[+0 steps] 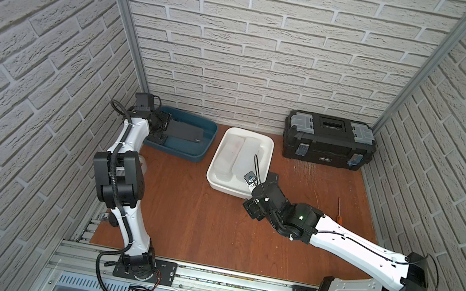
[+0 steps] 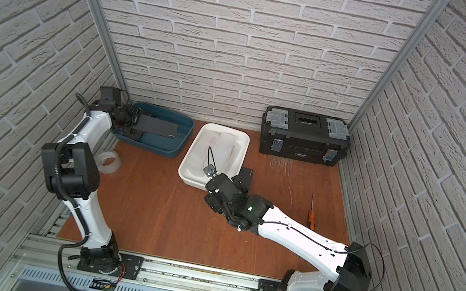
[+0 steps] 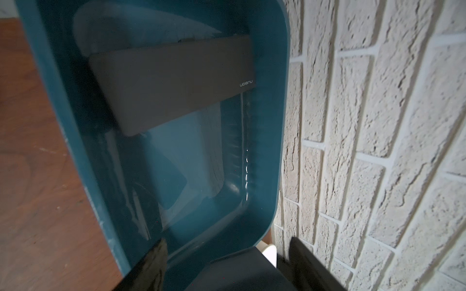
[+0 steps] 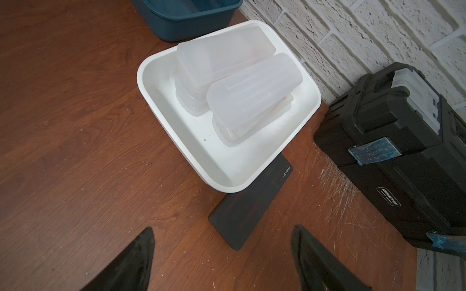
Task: Place the pencil cases by color into the storage box
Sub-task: Place the pencil case at the storage box.
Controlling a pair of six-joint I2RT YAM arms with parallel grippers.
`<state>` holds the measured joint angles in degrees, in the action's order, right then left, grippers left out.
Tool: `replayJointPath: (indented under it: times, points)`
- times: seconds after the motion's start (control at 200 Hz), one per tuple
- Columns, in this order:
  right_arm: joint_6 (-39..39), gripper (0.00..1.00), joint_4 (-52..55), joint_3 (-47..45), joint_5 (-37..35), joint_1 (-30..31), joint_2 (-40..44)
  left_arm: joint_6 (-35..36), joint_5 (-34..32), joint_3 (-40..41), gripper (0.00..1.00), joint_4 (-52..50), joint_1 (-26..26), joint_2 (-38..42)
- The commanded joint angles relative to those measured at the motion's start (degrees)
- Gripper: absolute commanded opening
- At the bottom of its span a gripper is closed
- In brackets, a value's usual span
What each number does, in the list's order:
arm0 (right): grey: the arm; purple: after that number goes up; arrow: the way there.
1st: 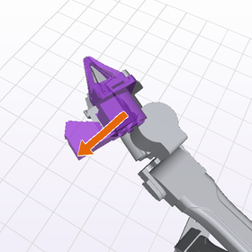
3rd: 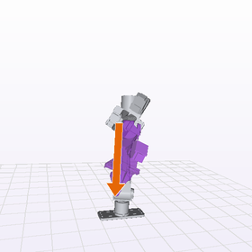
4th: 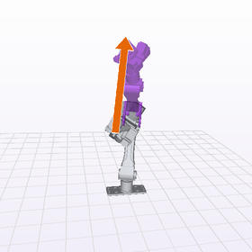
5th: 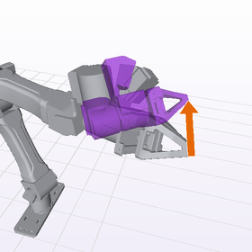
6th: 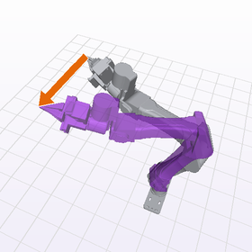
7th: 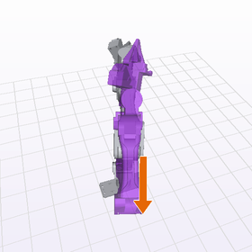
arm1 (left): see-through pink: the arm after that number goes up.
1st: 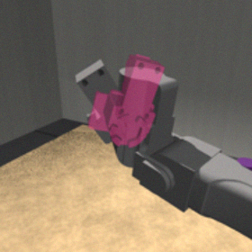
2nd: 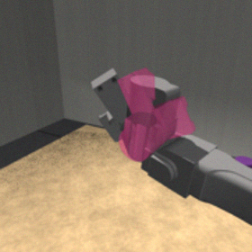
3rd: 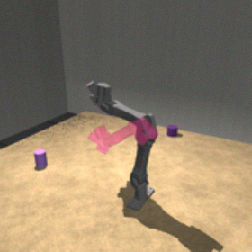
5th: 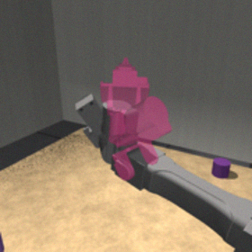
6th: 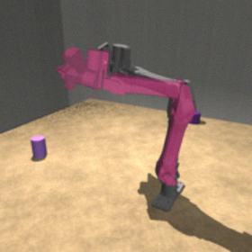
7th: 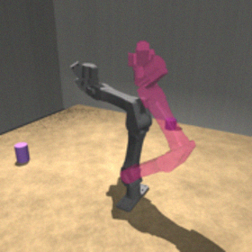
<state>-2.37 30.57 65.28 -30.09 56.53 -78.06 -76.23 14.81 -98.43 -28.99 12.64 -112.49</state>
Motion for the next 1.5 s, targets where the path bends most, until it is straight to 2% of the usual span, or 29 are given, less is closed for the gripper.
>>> replayJointPath:
  times: [0.0,0.29,0.455,1.02,1.495]
  points:
    - [0.4,0.86,-2.6,-0.9,0.9,-0.6,-0.3,1.4,0.4,-5.0,0.40,-0.4,0.5,-4.1]
    - [0.2,0.85,-3.4,-1.8,2.5,-1.7,-1.1,4.0,-1.7,-17.4,0.37,-5.1,-1.2,-15.1]
    - [0.3,0.85,-4.0,-1.7,3.3,-2.3,-2.2,4.4,-2.8,-21.5,0.37,-6.9,-2.3,-19.3]
    - [-0.4,0.85,-5.4,-4.6,5.1,-3.8,-1.6,3.3,-6.3,-27.7,0.46,-6.6,-5.4,-28.6]
    - [-1.5,0.85,-5.5,-6.4,6.0,-4.5,-0.9,0.9,-7.7,-31.1,0.47,-6.8,-6.3,-32.8]
